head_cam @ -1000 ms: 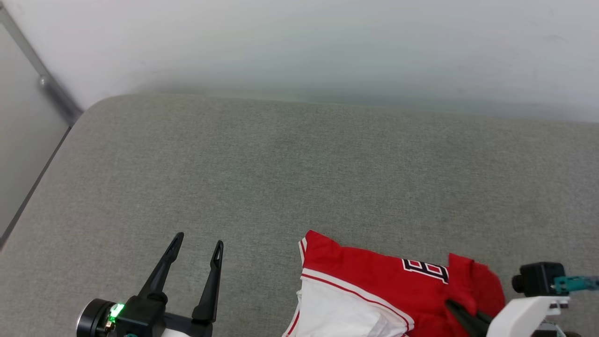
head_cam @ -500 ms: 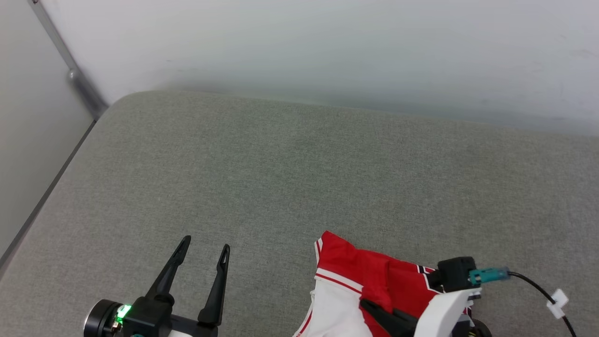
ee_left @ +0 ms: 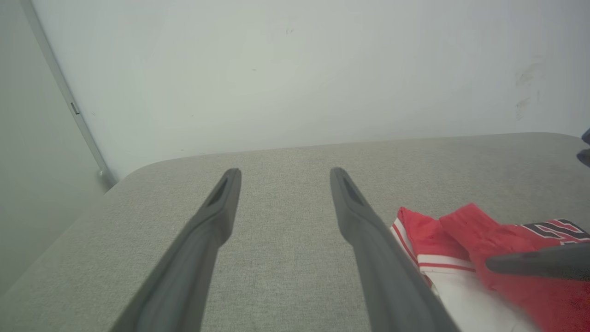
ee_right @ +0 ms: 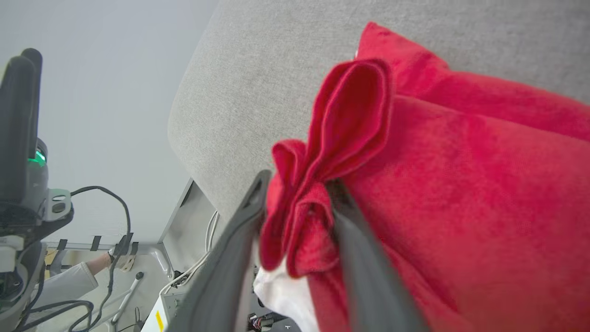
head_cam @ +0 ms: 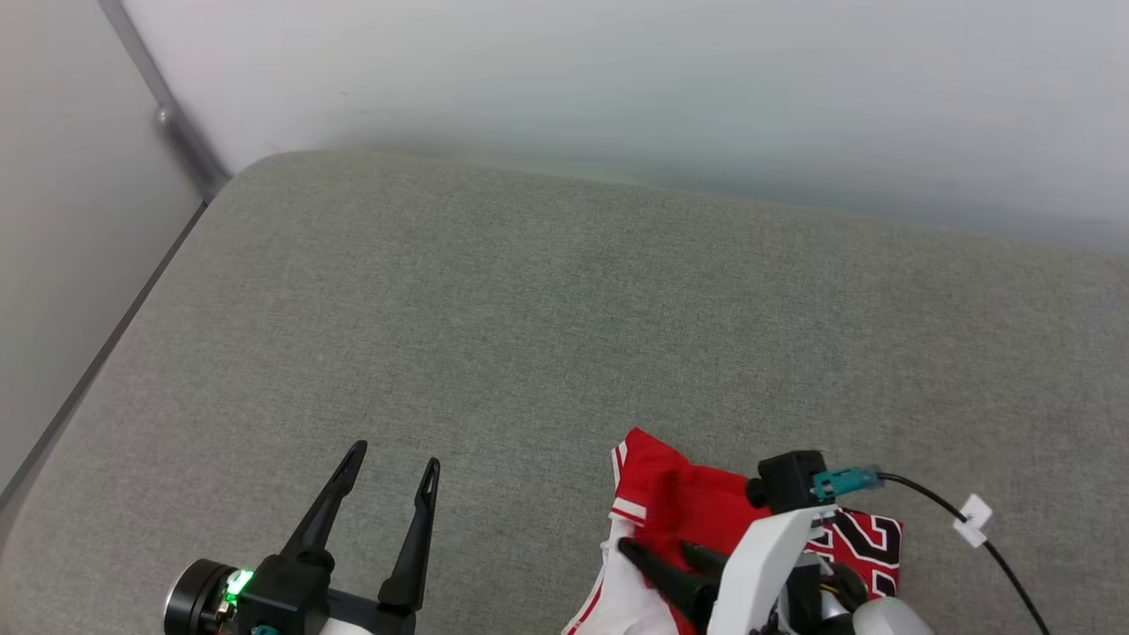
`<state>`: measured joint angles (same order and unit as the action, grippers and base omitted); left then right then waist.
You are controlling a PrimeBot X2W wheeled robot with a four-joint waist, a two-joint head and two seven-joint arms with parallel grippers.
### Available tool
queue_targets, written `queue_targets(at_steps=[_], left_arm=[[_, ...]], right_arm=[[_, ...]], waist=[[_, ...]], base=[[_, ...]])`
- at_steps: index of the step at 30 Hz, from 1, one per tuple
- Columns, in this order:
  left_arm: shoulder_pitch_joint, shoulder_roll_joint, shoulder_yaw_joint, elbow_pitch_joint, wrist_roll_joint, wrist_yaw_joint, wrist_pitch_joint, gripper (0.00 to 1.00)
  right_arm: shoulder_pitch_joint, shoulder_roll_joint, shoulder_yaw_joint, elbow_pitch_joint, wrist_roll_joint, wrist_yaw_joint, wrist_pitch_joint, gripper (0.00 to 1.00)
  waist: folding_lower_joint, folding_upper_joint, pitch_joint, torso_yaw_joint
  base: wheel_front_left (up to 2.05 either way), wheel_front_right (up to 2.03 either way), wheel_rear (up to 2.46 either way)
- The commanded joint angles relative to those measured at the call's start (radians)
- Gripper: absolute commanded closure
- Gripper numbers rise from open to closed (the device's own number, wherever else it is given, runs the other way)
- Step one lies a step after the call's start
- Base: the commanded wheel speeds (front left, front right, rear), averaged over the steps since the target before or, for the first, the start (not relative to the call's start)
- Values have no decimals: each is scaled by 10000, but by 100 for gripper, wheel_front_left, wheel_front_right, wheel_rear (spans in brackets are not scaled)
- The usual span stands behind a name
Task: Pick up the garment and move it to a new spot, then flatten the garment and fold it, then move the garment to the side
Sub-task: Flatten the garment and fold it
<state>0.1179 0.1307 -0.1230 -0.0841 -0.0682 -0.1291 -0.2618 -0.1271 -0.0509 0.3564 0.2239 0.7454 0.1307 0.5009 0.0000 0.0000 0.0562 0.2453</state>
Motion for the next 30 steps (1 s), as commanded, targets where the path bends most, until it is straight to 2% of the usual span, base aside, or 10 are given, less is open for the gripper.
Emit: queue_targets(at_steps=[1, 5, 8, 12, 17, 19, 21, 23, 27, 30], left_arm=[[-80, 6, 27, 25, -48, -13, -41, 0], [-81, -17, 125, 7, 24, -13, -41, 0], [-141, -70, 270, -46, 35, -14, -43, 0], [-133, -19, 223, -63, 60, -14, -41, 0], [-211, 4, 198, -145, -10, -14, -41, 0], [-237, 18, 174, -178, -49, -14, -34, 0], [-264, 30, 175, -227, -83, -14, -34, 0], [-350, 20, 104, -230, -132, -14, -34, 0], [-446, -55, 106, -235, -205, -13, -34, 0], [-456, -121, 157, -284, -327, -13, -34, 0]], right_arm=[[-156, 20, 156, 31, 98, 0, -92, 0], [-270, 9, 659, -130, 889, 0, -158, 0], [-572, 3, 487, -196, 603, 0, -428, 0], [-925, 5, -80, -365, -745, 0, -590, 0], [-1334, -90, -1059, -1084, -3754, -2, -849, 0], [-1442, -544, -1328, -1477, -4681, -2, -1153, 0], [-1564, -1276, -1344, -1851, -5721, -2, -1727, 0], [-1301, -1737, -2034, -2007, -6471, 0, -2429, 0], [-781, -2300, -2761, -2415, -6911, -5, -3262, 0], [-223, -2119, -3437, -2784, -6749, -4, -3968, 0]], waist=[[0, 0, 17, 11], [0, 0, 1, -13], [0, 0, -33, -91], [0, 0, -103, -300], [0, 0, -152, -632], [0, 0, -156, -776], [0, 0, -129, -935], [0, 0, -120, -1108], [0, 0, -80, -1252], [0, 0, -51, -1338]], base=[[0, 0, 0], [0, 0, 0], [0, 0, 0], [0, 0, 0], [0, 0, 0], [0, 0, 0], [0, 0, 0], [0, 0, 0], [0, 0, 0], [0, 0, 0]])
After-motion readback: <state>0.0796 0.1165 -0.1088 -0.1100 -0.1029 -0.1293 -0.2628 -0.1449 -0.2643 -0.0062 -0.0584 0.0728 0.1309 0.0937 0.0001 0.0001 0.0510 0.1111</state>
